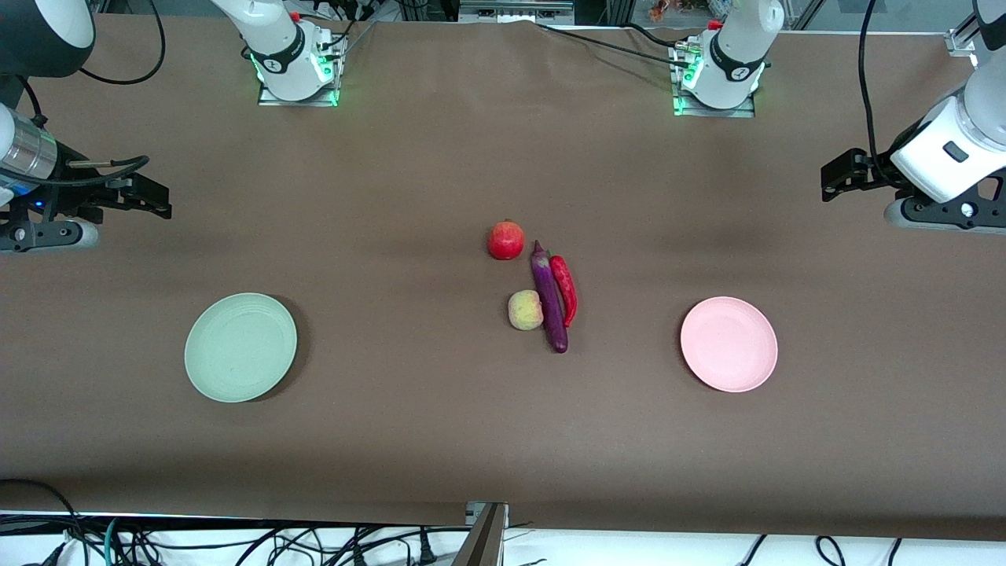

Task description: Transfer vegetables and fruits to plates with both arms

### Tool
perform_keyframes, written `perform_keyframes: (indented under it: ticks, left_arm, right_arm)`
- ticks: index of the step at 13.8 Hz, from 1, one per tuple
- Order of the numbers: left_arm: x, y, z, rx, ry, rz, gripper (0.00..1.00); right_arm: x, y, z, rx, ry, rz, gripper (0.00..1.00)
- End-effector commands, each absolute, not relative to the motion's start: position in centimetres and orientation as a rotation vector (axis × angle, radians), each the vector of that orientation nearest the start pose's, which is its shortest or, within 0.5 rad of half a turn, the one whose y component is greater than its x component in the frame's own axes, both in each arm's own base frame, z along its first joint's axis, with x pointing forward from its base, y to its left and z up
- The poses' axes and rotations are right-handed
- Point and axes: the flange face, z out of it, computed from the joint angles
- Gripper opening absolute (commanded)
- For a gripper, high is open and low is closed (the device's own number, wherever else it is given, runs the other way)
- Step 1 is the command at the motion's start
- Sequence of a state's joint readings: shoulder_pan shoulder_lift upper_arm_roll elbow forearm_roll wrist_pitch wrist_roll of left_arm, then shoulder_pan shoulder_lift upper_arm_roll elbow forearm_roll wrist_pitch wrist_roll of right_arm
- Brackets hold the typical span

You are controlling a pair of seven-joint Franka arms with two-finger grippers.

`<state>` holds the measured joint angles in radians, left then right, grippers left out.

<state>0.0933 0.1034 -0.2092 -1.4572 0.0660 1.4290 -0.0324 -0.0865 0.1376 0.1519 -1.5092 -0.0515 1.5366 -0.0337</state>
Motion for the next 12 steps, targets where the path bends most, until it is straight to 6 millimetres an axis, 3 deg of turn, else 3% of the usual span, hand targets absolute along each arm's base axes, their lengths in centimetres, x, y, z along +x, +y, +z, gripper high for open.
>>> perform_keyframes:
  ticks: [1, 12]
  left_arm:
    - [56.9, -5.5, 61.9, -3.073, 0.067, 0.162, 1.00]
    - [56.3, -5.2, 63.2, -3.059, 0.037, 0.133, 1.00]
  right_arm:
    - [59.1, 2.8, 57.8, -3.154, -0.133, 0.154, 1.00]
    - [59.2, 2.7, 57.7, -3.152, -0.143, 0.159, 1.00]
